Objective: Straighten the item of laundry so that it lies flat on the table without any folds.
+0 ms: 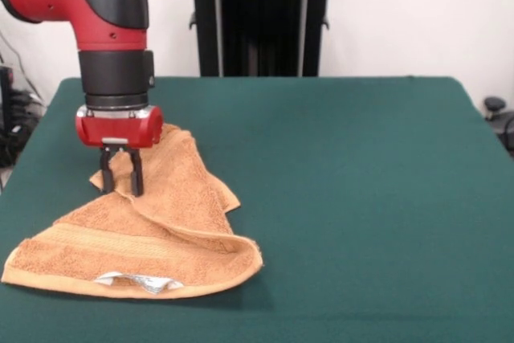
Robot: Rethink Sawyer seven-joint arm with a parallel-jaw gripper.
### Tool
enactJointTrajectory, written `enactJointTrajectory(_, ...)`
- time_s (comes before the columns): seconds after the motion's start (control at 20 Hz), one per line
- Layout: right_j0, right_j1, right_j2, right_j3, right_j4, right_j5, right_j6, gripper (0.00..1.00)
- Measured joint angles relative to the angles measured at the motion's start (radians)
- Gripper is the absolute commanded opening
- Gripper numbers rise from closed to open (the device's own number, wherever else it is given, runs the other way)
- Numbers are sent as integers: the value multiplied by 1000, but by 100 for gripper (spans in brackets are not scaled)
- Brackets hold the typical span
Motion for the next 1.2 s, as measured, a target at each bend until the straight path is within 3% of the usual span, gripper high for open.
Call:
enactJointTrajectory(0.8, 15, -4, -6, 0, -11, -16, 0, 0)
enactJointTrajectory(1.2, 107, -64, -74, 2, 16, 14, 0, 0)
